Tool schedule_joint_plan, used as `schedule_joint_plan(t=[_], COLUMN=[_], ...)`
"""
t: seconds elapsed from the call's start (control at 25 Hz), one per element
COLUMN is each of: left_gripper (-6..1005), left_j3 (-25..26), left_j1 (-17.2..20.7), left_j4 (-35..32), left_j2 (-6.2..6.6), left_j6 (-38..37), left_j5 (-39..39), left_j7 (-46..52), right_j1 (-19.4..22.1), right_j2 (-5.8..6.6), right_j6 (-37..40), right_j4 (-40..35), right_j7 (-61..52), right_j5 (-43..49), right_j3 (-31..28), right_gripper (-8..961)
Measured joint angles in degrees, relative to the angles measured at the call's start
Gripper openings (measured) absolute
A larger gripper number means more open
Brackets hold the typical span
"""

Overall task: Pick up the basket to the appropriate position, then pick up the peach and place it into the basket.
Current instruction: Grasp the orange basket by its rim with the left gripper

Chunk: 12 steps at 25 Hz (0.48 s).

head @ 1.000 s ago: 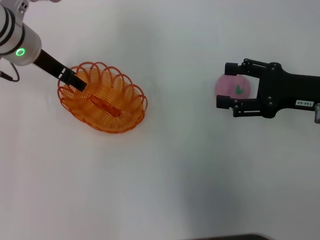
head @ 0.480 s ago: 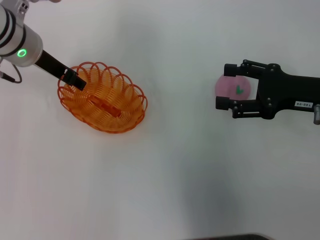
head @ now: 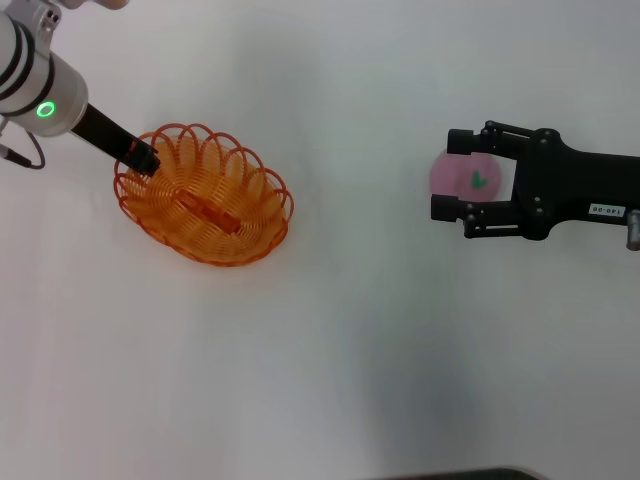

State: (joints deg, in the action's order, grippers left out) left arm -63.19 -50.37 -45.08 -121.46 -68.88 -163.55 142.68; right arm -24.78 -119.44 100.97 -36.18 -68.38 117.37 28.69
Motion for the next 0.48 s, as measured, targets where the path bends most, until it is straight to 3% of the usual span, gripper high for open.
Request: schedule_joint_plan(t=[0.36,0.48], left_gripper=[187,186], left_j3=[0.0,0.0], left_j1=[0.0,0.0], left_j4=[0.0,0.0], left_j2=[0.0,0.0], left_j6=[0.0,-0.1], left_j5=[0.0,0.0], left_j7=[0.1,0.1], right_j1=[0.0,0.0], right_j2=[0.0,0.0], right_j6=[-0.1,-0.1], right_j4=[0.0,0.0], right_j7=[0.0,0.0], right_j5=[0.1,0.1], right_j3=[0.0,0.0], right_gripper=[944,944])
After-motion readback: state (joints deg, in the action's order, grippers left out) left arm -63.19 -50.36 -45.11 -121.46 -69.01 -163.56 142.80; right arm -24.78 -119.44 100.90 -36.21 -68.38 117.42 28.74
